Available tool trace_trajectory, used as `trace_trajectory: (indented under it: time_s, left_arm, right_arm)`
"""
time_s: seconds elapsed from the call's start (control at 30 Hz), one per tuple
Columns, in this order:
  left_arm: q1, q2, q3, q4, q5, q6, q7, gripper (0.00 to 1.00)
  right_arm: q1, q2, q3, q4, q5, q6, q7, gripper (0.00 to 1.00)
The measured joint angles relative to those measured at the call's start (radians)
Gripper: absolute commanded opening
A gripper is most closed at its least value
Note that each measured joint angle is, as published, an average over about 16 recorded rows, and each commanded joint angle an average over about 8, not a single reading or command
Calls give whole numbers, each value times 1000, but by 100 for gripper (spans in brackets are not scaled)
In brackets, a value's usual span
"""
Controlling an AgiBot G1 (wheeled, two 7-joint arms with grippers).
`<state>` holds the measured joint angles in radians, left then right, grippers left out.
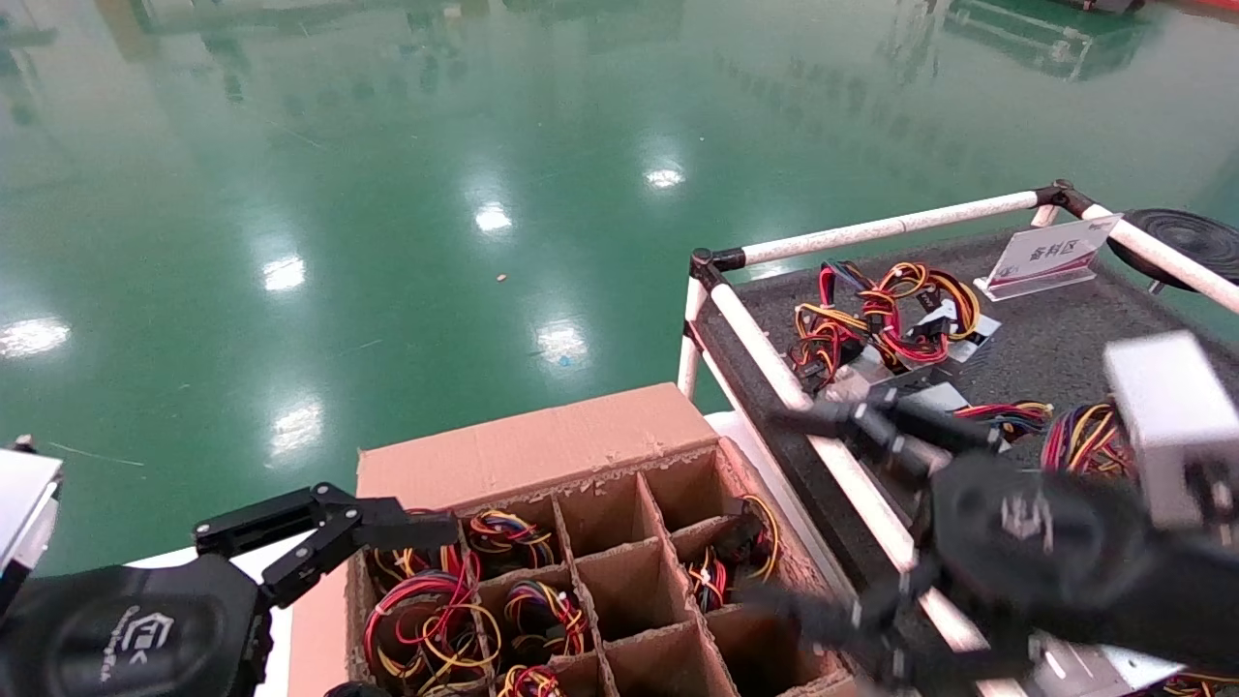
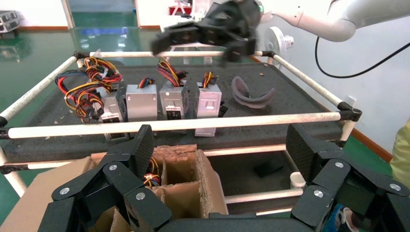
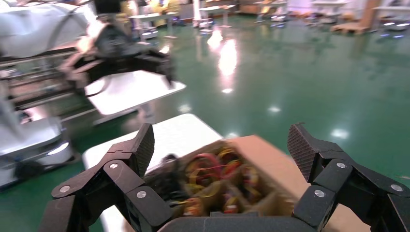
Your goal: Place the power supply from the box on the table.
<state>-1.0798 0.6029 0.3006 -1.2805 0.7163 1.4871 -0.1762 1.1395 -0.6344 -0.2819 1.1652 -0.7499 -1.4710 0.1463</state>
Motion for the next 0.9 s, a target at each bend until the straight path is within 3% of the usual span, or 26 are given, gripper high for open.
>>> trace_trajectory:
  time_s: [0.37, 0.9]
  left_arm:
    - [0, 0, 0, 0, 0, 0, 0, 100]
    - [0, 0, 0, 0, 0, 0, 0, 100]
  right_arm:
    - [-75, 27, 3, 138, 23, -29, 45, 100]
    - [-72, 26, 3, 130, 23, -27, 44, 100]
